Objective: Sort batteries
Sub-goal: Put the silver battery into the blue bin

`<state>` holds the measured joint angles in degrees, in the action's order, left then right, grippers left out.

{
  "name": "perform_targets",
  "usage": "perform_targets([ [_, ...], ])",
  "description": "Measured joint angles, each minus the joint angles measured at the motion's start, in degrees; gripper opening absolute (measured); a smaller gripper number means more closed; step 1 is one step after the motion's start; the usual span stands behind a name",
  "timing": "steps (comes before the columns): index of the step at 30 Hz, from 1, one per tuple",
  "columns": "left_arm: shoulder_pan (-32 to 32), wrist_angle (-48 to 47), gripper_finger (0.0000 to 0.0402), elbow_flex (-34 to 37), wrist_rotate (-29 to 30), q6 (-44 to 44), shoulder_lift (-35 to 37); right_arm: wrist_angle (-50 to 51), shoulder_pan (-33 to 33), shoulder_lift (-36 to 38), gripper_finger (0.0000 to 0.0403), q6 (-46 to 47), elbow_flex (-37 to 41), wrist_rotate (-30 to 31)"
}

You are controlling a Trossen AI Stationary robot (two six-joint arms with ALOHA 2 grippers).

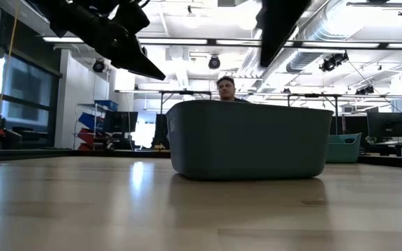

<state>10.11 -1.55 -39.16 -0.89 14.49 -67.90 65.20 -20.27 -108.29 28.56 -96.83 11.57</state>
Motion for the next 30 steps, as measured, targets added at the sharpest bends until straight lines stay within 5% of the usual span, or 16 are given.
perform_targets([
  [6, -0.1, 1.5, 0.0090, 0.0, 0.0, -0.3, 0.0, 0.1, -15.1, 0.0, 0.0101, 24.6, 0.0, -0.5],
  [13, -1.0, 6.6, 0.0090, 0.0, 0.0, -0.4, 0.0, -7.0, -30.1, 0.0, 0.0123, 59.6, 4.6, -12.3],
  [20, -1.7, 9.9, 0.0090, 0.0, 0.0, -0.3, 0.0, -16.1, -37.6, -0.1, 0.0155, 60.4, 11.6, -11.4],
  [30, -1.7, 9.3, 0.0090, 0.0, 0.0, -0.4, 0.0, -14.9, -36.8, -0.1, 0.0151, 47.0, 22.6, -10.9],
])
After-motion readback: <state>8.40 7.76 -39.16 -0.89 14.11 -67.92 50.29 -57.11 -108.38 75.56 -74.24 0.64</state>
